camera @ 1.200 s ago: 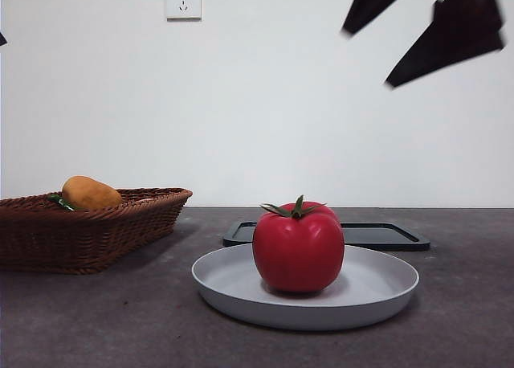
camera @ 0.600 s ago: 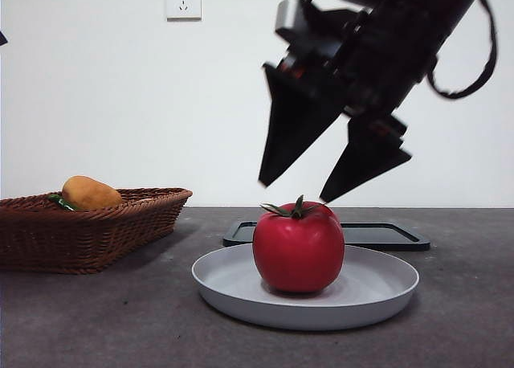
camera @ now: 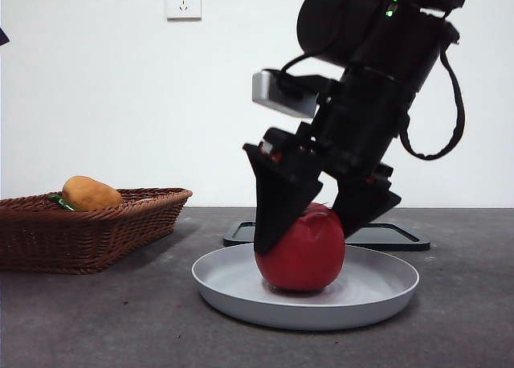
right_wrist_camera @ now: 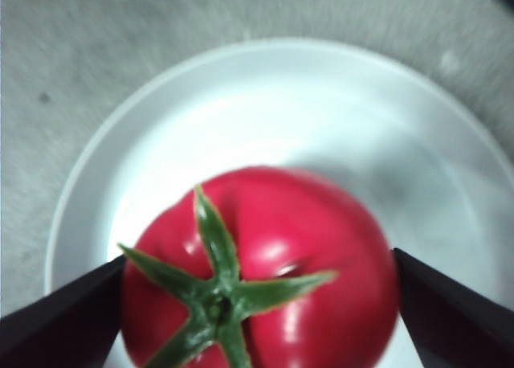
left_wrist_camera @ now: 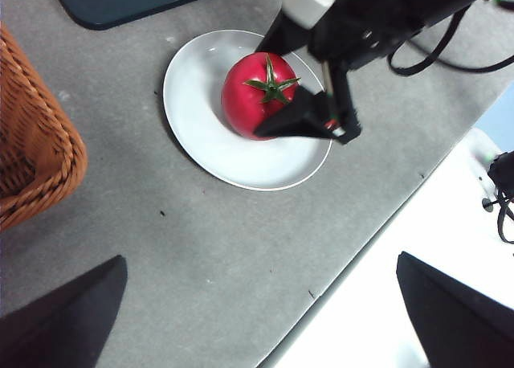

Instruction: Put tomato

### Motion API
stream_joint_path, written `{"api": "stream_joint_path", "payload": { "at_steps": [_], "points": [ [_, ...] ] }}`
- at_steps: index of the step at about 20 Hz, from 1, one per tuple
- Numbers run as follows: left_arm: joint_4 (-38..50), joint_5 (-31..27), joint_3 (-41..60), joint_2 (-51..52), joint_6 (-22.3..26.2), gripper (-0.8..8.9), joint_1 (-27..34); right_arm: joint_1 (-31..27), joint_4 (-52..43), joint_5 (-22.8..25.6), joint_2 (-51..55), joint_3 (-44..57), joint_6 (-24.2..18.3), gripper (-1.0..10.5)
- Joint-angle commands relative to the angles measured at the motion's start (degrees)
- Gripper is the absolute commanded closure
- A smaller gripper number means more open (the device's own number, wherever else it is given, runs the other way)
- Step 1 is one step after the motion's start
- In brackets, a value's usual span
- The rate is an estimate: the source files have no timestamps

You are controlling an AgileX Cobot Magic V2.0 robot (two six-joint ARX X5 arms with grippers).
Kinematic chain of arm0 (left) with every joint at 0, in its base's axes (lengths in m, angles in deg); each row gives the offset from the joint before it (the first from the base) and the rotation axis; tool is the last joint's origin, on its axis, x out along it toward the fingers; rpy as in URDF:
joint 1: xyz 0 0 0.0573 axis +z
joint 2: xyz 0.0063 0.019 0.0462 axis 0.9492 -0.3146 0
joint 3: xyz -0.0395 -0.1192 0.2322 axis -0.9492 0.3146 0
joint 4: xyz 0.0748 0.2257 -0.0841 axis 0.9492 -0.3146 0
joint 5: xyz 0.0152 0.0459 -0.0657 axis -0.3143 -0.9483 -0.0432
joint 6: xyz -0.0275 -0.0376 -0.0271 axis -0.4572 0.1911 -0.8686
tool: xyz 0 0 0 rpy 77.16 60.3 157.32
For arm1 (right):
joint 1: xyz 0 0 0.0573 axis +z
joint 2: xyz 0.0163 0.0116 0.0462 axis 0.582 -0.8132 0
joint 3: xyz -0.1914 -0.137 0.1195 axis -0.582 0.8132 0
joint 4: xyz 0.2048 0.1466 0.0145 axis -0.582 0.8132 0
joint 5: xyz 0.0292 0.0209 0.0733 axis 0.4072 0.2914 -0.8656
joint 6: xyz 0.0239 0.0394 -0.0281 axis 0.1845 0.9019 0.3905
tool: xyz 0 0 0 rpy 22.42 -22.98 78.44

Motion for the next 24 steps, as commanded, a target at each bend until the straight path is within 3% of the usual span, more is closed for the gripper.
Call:
{"api": "stream_joint_path", "payload": {
  "at_steps": [1, 5, 10, 14, 20, 24],
  "points": [
    [0.7, 0.5, -0.9, -0.2, 1.1, 2.52, -0.2, 0.7, -0.5, 1.1, -1.0, -1.0, 0.6, 4.9],
    [0.7, 0.5, -0.9, -0.2, 1.1, 2.52, -0.2, 0.7, -0.5, 1.6, -1.0, -1.0, 0.6, 6.9],
    [0.7, 0.5, -0.9, -0.2, 1.1, 2.52, -0.2, 0.8, 1.9, 1.3, 0.9, -4.3, 0.6, 7.0],
    [0.7, 0.5, -0.9, -0.2, 1.1, 2.51, -0.2, -0.3, 4.2, 4.0, 2.6, -13.2, 0.3, 7.0],
    [0.7, 0.5, -0.9, -0.2, 1.1, 2.51, -0.2, -7.7, 3.4, 5.3, -0.7, -24.3, -1.6, 7.1],
    [0.7, 0.5, -0.9, -0.2, 1.1, 2.51, -0.2, -12.9, 3.3, 5.1, -9.7, -31.0, -3.3, 7.1]
  ]
}}
